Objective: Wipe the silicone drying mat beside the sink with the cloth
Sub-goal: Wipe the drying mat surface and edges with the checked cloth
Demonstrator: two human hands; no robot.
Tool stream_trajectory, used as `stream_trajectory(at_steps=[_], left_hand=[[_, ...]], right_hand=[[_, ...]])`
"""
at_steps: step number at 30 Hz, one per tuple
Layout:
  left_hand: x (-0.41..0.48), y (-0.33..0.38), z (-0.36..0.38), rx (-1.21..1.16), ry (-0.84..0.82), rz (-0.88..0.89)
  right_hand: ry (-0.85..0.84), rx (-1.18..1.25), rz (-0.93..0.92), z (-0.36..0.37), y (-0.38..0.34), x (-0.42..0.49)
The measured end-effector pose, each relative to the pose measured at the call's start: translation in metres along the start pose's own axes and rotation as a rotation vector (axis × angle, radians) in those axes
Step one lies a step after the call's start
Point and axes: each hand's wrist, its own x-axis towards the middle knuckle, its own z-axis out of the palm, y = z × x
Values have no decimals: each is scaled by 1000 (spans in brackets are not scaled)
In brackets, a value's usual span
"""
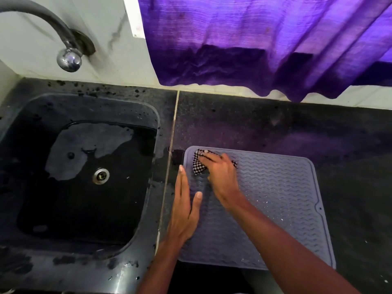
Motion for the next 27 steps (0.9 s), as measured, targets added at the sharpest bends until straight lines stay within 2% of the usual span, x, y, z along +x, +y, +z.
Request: stream_trajectory(at_steps=[6,9,11,14,17,19,22,27], left_hand=[[0,0,1,5,1,10],[0,-1,1,1,-1,24],[0,-1,1,9,-8,33],[-1,-2,0,11,-24,30],[-1,-2,-2,-17,-30,26],[-1,-3,-2,-36,-25,27],[-2,-1,-4,-70,5,2],[-1,-3,-13,-201,120,-150]], right_hand=[[50,50,2,-4,-8,10],[-51,12,-23,4,-15,7],[-47,61,25,3,-10,7],[127,100,165,-19,8,4],[285,34,297,-39,32,-6],[235,-47,363,-36,45,-13],[68,-103,406,-13,47,-24],[129,15,541,11,19,-22]])
